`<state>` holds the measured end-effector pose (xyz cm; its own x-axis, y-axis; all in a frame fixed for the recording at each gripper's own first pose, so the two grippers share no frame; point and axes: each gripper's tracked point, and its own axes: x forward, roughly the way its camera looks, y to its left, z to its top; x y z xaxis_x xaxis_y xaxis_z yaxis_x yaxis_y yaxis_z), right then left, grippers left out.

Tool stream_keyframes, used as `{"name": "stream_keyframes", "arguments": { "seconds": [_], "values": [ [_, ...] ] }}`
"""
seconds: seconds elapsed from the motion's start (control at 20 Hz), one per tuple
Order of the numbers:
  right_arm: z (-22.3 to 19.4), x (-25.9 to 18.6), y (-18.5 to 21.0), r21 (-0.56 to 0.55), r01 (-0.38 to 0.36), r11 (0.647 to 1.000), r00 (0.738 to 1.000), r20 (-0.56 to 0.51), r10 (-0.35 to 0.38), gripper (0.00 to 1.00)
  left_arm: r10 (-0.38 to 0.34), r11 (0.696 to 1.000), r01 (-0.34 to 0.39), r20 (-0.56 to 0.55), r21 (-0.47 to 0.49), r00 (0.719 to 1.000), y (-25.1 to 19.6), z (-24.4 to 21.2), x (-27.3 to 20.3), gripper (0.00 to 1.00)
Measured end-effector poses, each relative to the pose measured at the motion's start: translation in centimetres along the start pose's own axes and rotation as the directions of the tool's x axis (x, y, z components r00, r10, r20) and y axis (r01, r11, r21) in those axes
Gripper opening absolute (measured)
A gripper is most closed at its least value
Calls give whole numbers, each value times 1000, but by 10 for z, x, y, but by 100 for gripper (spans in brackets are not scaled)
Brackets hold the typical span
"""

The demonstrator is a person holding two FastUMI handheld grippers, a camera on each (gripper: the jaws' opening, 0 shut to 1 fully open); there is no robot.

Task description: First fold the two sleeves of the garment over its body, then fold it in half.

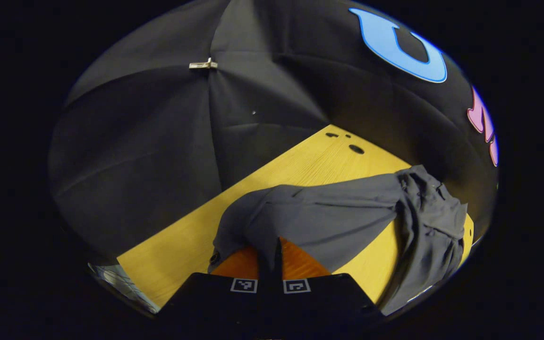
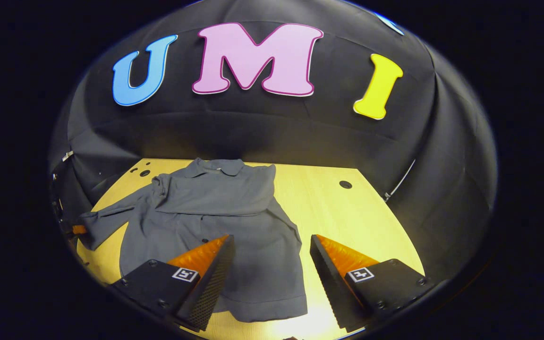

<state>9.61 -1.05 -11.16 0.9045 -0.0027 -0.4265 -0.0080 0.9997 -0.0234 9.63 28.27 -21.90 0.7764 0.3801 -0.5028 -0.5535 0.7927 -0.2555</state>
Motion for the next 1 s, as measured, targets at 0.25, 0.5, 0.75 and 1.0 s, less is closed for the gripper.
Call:
{"name": "stream_keyframes", "arguments": {
  "seconds": [0.25,0.5,0.75,1.0],
  "values": [
    [-7,-3,-30,37,27,999,1000,9,-28,98,-80,997,80,94,7,992,-60,69,-7,6],
    [-17,-2,-69,104,53,993,999,-9,-52,98,-178,984,171,177,56,968,-143,121,-18,6],
    [-29,-2,-100,142,74,987,997,-19,-72,98,-290,949,257,191,180,938,-242,150,-15,6],
    [-49,5,-120,172,93,981,995,-53,-86,98,-415,883,356,151,307,897,-354,138,-18,5]
  ]
}}
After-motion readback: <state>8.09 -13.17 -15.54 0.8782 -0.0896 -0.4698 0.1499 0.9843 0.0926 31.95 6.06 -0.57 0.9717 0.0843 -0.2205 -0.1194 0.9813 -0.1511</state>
